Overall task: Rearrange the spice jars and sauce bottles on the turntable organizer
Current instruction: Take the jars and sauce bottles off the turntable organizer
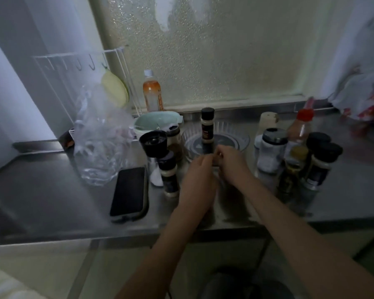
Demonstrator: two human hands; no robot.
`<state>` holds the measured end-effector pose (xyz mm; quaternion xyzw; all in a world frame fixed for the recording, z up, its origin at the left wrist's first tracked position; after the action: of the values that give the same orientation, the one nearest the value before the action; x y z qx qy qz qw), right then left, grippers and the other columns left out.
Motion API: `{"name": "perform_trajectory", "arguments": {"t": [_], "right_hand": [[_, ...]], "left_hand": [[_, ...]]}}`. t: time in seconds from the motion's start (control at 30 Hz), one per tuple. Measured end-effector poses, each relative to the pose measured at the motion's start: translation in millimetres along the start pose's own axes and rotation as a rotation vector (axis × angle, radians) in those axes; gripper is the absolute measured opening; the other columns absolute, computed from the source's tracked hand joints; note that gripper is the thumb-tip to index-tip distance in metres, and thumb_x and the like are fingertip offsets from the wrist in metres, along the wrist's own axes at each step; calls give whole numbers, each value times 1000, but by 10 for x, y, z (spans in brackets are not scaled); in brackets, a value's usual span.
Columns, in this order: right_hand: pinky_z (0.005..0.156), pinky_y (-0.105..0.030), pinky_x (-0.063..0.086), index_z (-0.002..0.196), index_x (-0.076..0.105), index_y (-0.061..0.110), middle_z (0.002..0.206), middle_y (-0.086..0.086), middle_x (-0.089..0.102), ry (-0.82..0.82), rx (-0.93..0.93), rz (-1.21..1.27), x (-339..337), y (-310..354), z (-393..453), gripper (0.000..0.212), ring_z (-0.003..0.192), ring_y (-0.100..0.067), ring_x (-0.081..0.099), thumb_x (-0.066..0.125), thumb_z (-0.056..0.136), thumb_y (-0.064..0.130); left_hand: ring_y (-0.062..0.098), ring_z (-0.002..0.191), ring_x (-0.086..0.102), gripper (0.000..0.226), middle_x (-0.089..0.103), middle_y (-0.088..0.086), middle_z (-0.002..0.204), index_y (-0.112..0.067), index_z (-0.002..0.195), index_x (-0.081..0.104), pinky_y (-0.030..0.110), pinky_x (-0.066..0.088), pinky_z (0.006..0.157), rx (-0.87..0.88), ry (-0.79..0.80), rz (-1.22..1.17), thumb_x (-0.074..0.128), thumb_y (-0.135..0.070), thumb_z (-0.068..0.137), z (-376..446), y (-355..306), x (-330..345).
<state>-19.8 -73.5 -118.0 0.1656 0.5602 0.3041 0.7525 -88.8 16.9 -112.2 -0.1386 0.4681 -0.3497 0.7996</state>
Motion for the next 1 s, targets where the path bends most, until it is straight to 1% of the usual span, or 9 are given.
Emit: {"name": "perform_trajectory", "arguments": {"t": [0.17,0.27,0.4,0.5,0.6,0.67,0.73,0.9,1.0], "right_hand": [[55,-30,29,73,49,10,75,-8,50,-29,52,31,-107,2,-362,18,68,-21,45,46,89,3],[57,-31,32,72,46,14,75,-6,49,-66,9,67,-148,36,-609,21,69,-22,48,45,91,5],[66,-22,38,100,53,17,92,5,53,-101,-52,111,-277,86,-795,10,80,-11,52,44,95,14],[68,-7,35,120,46,28,113,12,49,-474,-65,88,-788,15,-1075,27,90,2,48,48,94,21],[65,-21,47,122,40,25,125,-3,47,-837,112,58,-1228,-280,-1379,36,96,-9,52,55,89,30],[68,-39,53,122,33,28,125,-6,50,-825,291,126,-1258,-524,-1381,43,95,-24,60,57,87,35],[71,-45,53,124,32,27,125,-7,53,-771,365,113,-1209,-638,-1329,47,96,-29,61,57,86,37],[81,-48,51,124,42,19,119,-9,60,-730,399,84,-1102,-779,-1195,46,101,-31,60,62,85,34],[81,-43,49,113,52,16,110,-9,63,-704,399,86,-1093,-841,-1144,36,100,-30,60,63,85,35]], "left_hand": [[31,115,50,44,45,13,137,-9,134,44,34,42,90,-86,47,77,48,-4,91,-97,64,4],[36,111,45,31,46,16,130,-13,123,53,40,41,91,-50,79,166,51,-17,92,-40,36,130],[30,107,35,28,47,11,121,-13,107,52,39,33,88,10,106,286,51,-35,90,-111,120,273],[24,100,32,42,39,5,107,-15,90,48,34,32,82,-80,80,115,53,-56,84,-88,223,245],[19,95,27,50,38,4,103,-14,84,48,33,30,81,-150,85,63,48,-64,82,-66,257,236],[18,91,28,50,40,4,99,-11,79,49,30,27,78,-182,68,26,48,-61,85,-54,277,209],[20,84,35,48,43,7,89,-8,71,47,26,21,70,-233,32,-55,53,-53,87,-40,322,146],[12,69,34,41,40,9,82,-14,59,32,32,22,57,-319,1,-169,61,-26,87,-63,424,74],[9,67,35,38,38,6,86,-16,61,31,23,25,55,-318,-19,-192,60,-20,84,-62,440,65]]}}
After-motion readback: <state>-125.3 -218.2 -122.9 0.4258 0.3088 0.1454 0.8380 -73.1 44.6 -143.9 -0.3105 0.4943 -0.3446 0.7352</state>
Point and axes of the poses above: each hand's wrist, its own z-axis towards the middle knuckle, its own x-axis out of the palm, y = z × x, the point moved 9 cm from there along z, towards the middle knuckle
